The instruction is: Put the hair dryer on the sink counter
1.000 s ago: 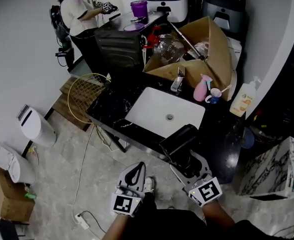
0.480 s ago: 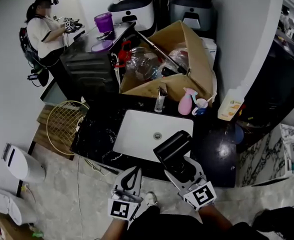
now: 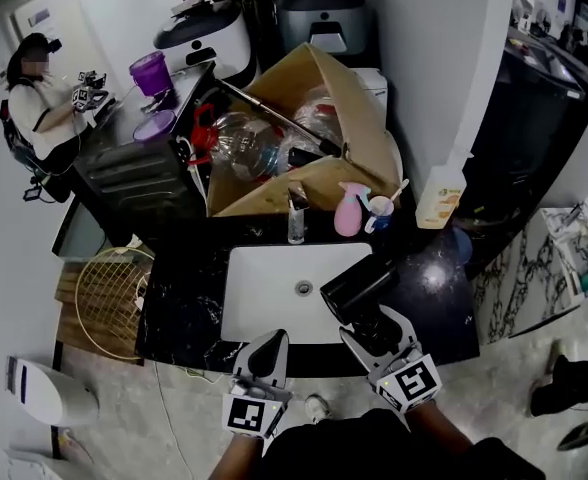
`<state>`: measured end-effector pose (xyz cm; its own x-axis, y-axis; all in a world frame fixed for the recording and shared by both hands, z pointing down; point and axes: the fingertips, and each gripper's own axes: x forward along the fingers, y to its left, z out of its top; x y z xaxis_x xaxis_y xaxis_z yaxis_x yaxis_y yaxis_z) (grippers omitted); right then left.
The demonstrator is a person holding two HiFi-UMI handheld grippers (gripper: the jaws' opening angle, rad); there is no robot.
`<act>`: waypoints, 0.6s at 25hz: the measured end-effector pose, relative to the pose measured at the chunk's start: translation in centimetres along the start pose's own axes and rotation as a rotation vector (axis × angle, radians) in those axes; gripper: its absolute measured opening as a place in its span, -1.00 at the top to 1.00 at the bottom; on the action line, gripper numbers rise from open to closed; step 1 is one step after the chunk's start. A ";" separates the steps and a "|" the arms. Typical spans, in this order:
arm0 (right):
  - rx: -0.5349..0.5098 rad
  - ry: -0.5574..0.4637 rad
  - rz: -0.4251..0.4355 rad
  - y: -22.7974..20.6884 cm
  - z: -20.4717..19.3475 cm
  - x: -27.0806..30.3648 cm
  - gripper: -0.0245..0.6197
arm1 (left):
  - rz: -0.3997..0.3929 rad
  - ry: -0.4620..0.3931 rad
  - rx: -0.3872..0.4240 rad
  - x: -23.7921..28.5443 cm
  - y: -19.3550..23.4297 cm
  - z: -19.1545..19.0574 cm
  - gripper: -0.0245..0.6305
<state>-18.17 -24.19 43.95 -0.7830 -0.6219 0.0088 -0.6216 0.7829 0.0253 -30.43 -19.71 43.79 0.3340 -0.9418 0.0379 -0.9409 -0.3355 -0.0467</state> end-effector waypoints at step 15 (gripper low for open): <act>0.024 0.191 -0.278 -10.4 -5.8 -3.0 0.12 | -0.184 0.001 0.035 9.8 -3.4 -0.9 0.93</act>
<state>-9.28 -30.55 49.41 -0.5667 -0.8013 0.1917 -0.8127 0.5819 0.0299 -24.04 -27.83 45.17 0.5006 -0.8642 0.0496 -0.8611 -0.5030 -0.0741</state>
